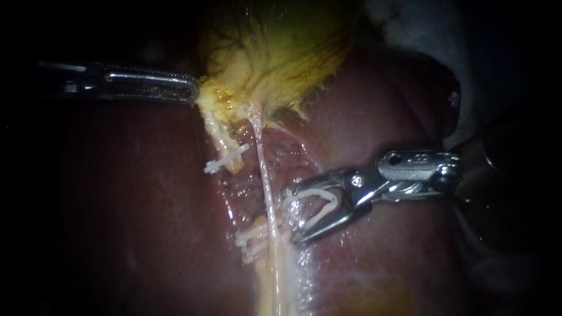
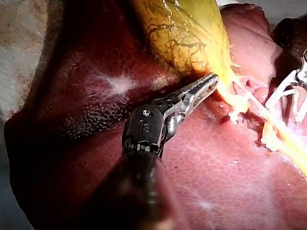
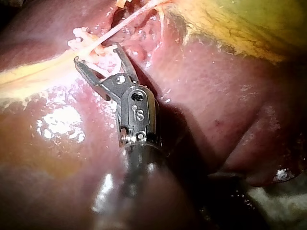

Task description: Clipping first clip right tube

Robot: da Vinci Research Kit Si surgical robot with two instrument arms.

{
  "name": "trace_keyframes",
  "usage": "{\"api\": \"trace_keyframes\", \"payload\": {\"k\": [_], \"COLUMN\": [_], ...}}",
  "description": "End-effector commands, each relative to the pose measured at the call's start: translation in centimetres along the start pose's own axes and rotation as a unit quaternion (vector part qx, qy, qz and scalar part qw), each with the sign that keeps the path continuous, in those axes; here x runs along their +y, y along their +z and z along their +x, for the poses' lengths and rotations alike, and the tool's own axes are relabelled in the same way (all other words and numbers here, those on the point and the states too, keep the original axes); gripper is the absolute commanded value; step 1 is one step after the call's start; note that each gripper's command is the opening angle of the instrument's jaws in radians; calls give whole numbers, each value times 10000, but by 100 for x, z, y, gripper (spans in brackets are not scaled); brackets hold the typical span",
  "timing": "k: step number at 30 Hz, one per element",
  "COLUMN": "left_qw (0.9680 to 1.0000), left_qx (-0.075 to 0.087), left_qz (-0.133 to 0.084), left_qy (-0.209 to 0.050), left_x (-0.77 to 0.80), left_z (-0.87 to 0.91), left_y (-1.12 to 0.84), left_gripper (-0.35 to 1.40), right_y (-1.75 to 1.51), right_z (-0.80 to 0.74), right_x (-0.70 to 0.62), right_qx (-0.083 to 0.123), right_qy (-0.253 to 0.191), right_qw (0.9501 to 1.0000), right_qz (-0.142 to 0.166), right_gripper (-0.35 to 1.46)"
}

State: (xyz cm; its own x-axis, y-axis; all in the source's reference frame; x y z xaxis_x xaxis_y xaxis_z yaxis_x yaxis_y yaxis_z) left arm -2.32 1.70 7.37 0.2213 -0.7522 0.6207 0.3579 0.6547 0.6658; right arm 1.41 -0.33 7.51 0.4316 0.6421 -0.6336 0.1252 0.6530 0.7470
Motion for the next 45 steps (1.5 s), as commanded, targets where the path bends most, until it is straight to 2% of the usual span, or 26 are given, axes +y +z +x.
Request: {"api": "trace_keyframes", "payload": {"k": [1,9,14,21,26,32,37,45], "left_qw": [10000,10000,10000,10000,10000,10000,10000,10000], "left_qx": [0,0,0,0,0,0,0,0], "left_qz": [-2,-2,-2,-2,-2,-2,-2,-2], "left_qy": [-1,-1,-1,-1,-1,-1,-1,-1], "left_x": [0,0,0,0,0,0,0,0], "left_z": [0,0,0,0,0,0,0,0], "left_y": [0,0,0,1,0,0,0,0], "left_gripper": [-35,-35,-35,-35,-35,-35,-35,-35], "right_y": [1,14,24,34,39,48,55,58], "right_z": [-2,-10,-10,-10,-8,-4,0,1], "right_x": [2,18,21,22,14,-5,-19,-28], "right_qx": [8,301,553,803,1017,1143,1137,1061], "right_qy": [15,290,490,653,741,749,714,713], "right_qw": [10000,9991,9971,9940,9901,9856,9834,9826], "right_qz": [0,84,194,349,621,996,1220,1349], "right_gripper": [54,54,54,54,55,54,54,51]}}
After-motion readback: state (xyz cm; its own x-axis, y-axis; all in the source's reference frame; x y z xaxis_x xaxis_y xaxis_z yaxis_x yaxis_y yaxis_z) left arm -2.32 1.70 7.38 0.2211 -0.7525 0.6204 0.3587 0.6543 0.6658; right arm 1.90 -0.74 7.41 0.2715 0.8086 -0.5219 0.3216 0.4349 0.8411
